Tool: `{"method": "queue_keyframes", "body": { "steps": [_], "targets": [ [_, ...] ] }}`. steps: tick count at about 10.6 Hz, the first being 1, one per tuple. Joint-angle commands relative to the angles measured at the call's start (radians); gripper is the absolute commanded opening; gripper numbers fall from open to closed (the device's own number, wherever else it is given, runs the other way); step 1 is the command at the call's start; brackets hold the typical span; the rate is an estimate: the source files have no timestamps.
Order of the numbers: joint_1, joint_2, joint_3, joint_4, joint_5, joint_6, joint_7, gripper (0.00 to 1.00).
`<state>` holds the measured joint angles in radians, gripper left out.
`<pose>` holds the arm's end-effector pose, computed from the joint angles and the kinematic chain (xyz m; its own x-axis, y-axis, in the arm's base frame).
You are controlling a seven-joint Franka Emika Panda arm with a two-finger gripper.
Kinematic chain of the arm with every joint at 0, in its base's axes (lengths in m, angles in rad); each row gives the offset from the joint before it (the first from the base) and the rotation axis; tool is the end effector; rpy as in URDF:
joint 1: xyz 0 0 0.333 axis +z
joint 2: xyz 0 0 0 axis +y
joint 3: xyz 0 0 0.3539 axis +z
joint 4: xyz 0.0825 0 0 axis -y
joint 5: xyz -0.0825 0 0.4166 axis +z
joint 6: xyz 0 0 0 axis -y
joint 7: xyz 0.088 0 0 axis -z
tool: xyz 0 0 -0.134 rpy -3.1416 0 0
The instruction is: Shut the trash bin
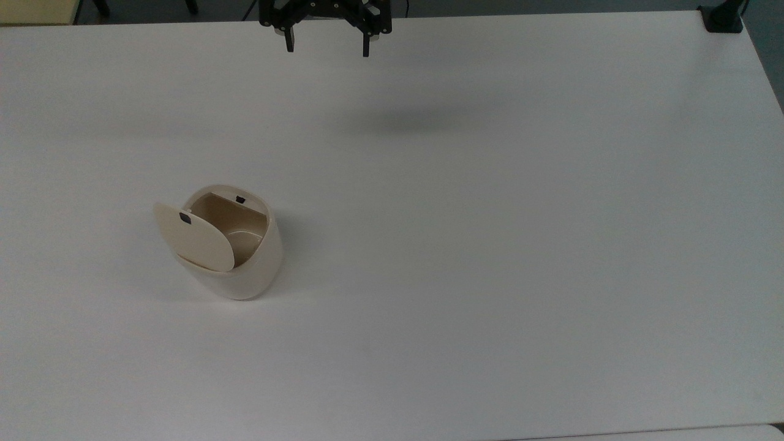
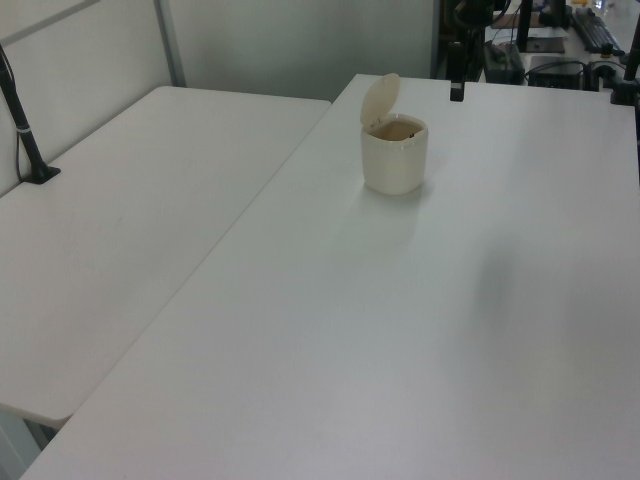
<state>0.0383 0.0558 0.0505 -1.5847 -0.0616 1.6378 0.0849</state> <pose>0.6094 0.0456 0.6011 1.0000 0.0081 0.0022 0.0080 -0.9982 0.0586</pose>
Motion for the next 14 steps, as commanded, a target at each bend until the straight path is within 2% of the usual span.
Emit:
{"method": "queue_keyframes", "body": {
  "steps": [1,7,8,9,10,12,13,14],
  "targets": [
    [0.005,-0.024,-0.009,-0.020,0.010,-0.009,-0.022,1.00],
    [0.005,-0.020,-0.009,-0.018,0.009,-0.003,-0.027,1.00],
    [0.005,-0.019,-0.009,-0.018,0.009,-0.003,-0.049,0.88],
    [0.003,-0.020,-0.009,-0.018,0.011,-0.007,-0.080,0.61],
    [0.003,-0.020,-0.011,-0.017,0.013,-0.009,-0.088,0.41],
    [0.003,-0.020,-0.011,-0.017,0.014,-0.009,-0.088,0.10],
    [0.005,-0.019,-0.011,-0.017,0.014,-0.009,-0.088,0.00],
    [0.005,-0.019,-0.011,-0.017,0.014,-0.009,-0.088,0.00]
  ]
}}
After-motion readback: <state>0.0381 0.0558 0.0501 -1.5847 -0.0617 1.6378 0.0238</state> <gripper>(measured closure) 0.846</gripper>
